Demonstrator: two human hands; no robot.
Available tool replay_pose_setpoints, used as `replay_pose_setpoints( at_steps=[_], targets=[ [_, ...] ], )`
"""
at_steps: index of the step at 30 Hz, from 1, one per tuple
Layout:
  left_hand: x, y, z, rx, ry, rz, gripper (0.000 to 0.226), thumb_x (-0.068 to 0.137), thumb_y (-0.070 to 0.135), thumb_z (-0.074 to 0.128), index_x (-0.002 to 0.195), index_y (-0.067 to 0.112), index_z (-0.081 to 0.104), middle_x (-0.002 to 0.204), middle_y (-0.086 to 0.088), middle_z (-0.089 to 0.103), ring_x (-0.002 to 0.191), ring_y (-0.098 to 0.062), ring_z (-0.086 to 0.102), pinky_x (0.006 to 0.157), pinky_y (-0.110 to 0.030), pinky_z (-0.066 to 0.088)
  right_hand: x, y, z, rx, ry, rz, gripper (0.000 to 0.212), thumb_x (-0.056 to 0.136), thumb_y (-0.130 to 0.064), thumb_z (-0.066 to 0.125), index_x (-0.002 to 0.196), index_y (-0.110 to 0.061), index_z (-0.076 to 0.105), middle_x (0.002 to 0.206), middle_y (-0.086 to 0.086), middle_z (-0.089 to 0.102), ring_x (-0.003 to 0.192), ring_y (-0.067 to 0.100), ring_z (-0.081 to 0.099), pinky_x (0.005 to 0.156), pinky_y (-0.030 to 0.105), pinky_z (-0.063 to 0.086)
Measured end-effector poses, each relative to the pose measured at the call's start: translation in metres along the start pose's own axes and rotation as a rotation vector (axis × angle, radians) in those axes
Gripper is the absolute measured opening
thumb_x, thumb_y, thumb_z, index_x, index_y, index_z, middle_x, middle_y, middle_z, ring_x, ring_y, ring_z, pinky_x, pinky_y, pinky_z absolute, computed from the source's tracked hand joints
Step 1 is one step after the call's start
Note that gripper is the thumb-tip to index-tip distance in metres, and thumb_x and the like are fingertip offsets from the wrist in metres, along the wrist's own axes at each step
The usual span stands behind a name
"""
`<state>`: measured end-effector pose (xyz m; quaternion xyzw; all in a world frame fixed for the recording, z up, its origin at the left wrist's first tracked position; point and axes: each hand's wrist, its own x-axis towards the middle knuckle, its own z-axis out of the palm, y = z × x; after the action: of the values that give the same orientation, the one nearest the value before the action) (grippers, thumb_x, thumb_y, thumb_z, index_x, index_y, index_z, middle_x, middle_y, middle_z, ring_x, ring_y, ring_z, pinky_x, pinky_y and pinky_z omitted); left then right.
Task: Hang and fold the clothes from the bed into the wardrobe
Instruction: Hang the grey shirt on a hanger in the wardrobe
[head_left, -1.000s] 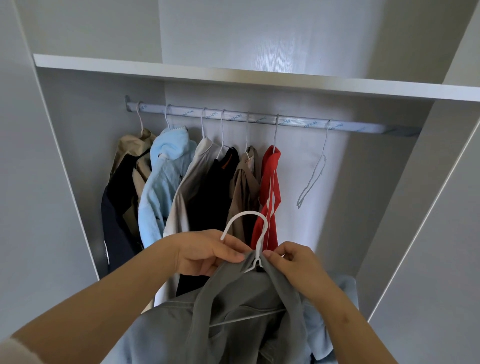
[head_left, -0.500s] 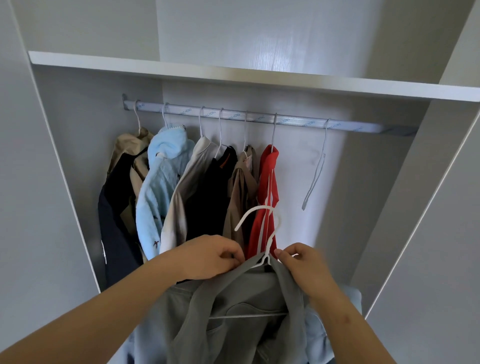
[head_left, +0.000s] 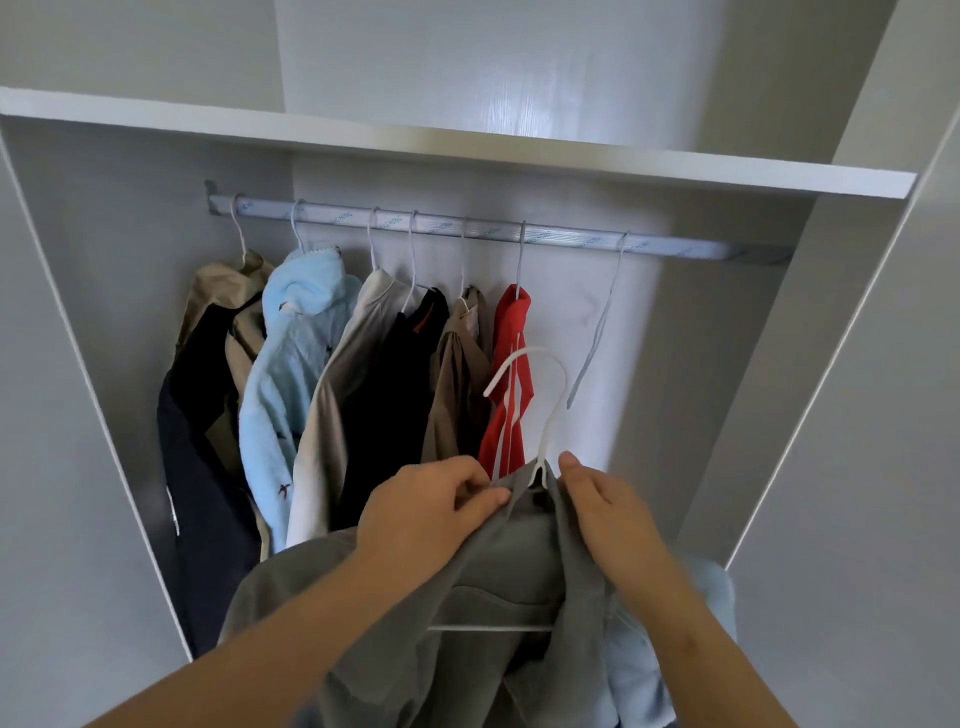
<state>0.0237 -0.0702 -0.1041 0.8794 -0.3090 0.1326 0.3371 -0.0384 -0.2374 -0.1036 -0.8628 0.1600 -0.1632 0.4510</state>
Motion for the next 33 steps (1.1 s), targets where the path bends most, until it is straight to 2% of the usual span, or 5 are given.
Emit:
replay_pose_setpoints(
  at_steps=[9, 14, 23, 28, 33],
  targets=[
    [0.014, 0.018, 0.013, -0.020, 0.313, 0.253, 0.046, 0.075, 0.058, 0.048, 0.084, 0.017, 0.065, 0.084, 0.003, 0.058, 0.079, -0.013, 0.052, 0.071, -0.030, 0.041, -0.003, 0.016, -0.034, 0.147, 0.310, 0.205, 0.052, 0.092, -0.039, 0.053, 0.051, -0.007, 0.054, 0.053, 0.009, 0.051, 0.050, 0.018, 0.043, 0.054, 0.028, 0.035],
    [0.000, 0.005, 0.040, 0.208, 0.080, 0.104, 0.060, 0.070, 0.048, 0.070, 0.118, 0.015, 0.054, 0.113, -0.006, 0.050, 0.101, -0.021, 0.049, 0.083, -0.030, 0.041, -0.005, 0.022, -0.041, 0.291, 0.420, 0.270, 0.049, 0.090, -0.036, 0.056, 0.081, 0.011, 0.062, 0.072, 0.028, 0.059, 0.066, 0.037, 0.057, 0.058, 0.029, 0.041],
    [0.021, 0.014, 0.043, -0.533, -0.127, -0.175, 0.030, 0.090, 0.004, 0.049, 0.104, 0.031, 0.051, 0.093, 0.012, 0.059, 0.088, -0.005, 0.057, 0.072, -0.008, 0.044, -0.020, 0.029, -0.048, 0.411, 0.098, 0.233, 0.014, 0.083, -0.023, 0.069, 0.074, -0.014, 0.066, 0.068, 0.003, 0.065, 0.057, 0.008, 0.064, 0.047, 0.016, 0.046],
    [0.009, 0.024, 0.051, -0.678, -0.464, -0.180, 0.034, 0.090, 0.015, 0.057, 0.116, 0.035, 0.050, 0.105, 0.015, 0.061, 0.098, -0.004, 0.059, 0.081, -0.018, 0.048, -0.025, 0.032, -0.052, 0.321, 0.197, 0.282, 0.016, 0.084, -0.025, 0.067, 0.077, -0.010, 0.067, 0.080, 0.013, 0.069, 0.081, 0.030, 0.066, 0.081, 0.044, 0.054],
    [0.010, 0.019, 0.039, -0.435, -0.090, -0.060, 0.014, 0.094, 0.028, 0.048, 0.093, 0.023, 0.062, 0.091, 0.006, 0.063, 0.087, -0.010, 0.060, 0.078, -0.020, 0.047, -0.022, 0.034, -0.055, 0.275, 0.288, 0.342, 0.029, 0.077, -0.037, 0.068, 0.078, -0.008, 0.067, 0.081, 0.014, 0.069, 0.084, 0.034, 0.064, 0.089, 0.053, 0.048]
  ],
)
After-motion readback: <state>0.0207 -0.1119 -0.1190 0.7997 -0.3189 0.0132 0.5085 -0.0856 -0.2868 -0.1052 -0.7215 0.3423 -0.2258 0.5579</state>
